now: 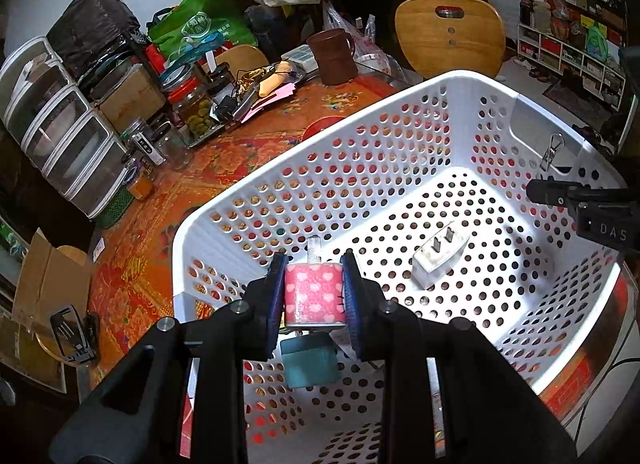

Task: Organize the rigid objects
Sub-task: 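Carry the pink-patterned box into the basket with the left tool and release, then grasp the large white laptop charger with the left tool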

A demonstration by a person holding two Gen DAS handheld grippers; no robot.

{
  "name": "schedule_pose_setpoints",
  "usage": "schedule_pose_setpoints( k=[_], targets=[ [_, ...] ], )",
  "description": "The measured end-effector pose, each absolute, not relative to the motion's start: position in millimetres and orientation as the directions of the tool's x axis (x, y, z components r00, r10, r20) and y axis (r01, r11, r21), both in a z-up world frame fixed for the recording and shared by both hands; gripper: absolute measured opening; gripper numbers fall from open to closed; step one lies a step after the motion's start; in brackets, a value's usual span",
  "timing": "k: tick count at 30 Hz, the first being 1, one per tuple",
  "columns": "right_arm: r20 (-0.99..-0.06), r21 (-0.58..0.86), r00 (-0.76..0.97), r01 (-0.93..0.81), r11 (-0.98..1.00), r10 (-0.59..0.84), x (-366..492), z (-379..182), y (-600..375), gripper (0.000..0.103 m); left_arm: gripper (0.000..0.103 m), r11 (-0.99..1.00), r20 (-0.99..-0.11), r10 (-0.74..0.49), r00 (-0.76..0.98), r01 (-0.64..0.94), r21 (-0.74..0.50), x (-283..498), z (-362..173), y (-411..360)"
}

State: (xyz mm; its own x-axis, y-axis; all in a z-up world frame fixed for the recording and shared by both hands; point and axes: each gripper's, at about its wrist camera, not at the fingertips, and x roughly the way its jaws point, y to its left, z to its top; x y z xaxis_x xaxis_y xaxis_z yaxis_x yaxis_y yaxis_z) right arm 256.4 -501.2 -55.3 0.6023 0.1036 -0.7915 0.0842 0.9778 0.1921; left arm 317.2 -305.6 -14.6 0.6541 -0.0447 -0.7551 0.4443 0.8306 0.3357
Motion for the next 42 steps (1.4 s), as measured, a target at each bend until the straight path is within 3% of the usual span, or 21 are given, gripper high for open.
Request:
schedule_pose_setpoints(
  k=[5, 6, 7, 9, 12, 18, 21, 26, 34, 41, 42],
  targets=[
    [-0.792, 0.192, 0.602, 0.085, 0.978, 0.103, 256, -55, -501, 0.026, 0.028, 0.832, -0.761, -0.050, 0.647, 0.449, 0.327, 318, -17, -306],
    [-0.792, 0.192, 0.602, 0.084, 0.978, 0.103, 256, -55, -501, 0.026, 0.037, 0.832, -0.757, -0.052, 0.652, 0.447, 0.328, 317, -16, -305],
    [-0.792, 0.192, 0.602, 0.085, 0.978, 0.103, 256, -55, -501, 0.026, 0.055, 0.831, -0.751, -0.054, 0.658, 0.447, 0.332, 316, -15, -304],
    [-0.792, 0.191, 0.601, 0.084, 0.978, 0.103, 257, -55, -501, 0.026, 0.080, 0.820, -0.706, -0.056, 0.706, 0.436, 0.371, 307, -9, -302],
    [-0.792, 0.191, 0.601, 0.084, 0.978, 0.103, 257, -55, -502, 0.026, 0.084, 0.820, -0.629, -0.019, 0.777, 0.372, 0.434, 287, 7, -289],
    [-0.792, 0.191, 0.601, 0.084, 0.978, 0.103, 257, -55, -503, 0.026, 0.102, 0.929, -0.571, -0.068, 0.818, 0.260, 0.263, 246, 40, -190],
    [-0.792, 0.191, 0.602, 0.083, 0.978, 0.103, 257, -55, -503, 0.026, 0.102, 0.967, -0.572, 0.007, 0.820, 0.141, 0.213, 236, 30, -125],
    [-0.789, 0.192, 0.606, 0.084, 0.978, 0.103, 257, -55, -504, 0.026, 0.102, 0.980, -0.708, 0.068, 0.703, 0.086, 0.179, 253, -45, -66],
    [-0.788, 0.190, 0.607, 0.083, 0.978, 0.101, 257, -56, -506, 0.026, 0.102, 0.982, -0.788, -0.009, 0.615, 0.153, 0.108, 280, -114, -75],
    [-0.788, 0.191, 0.608, 0.084, 0.978, 0.102, 256, -56, -506, 0.026, 0.101, 0.982, -0.806, 0.002, 0.592, 0.150, 0.112, 295, -129, -79],
    [-0.787, 0.191, 0.608, 0.084, 0.978, 0.102, 256, -56, -506, 0.026, 0.097, 0.983, -0.810, -0.001, 0.586, 0.149, 0.107, 295, -129, -77]
  ],
)
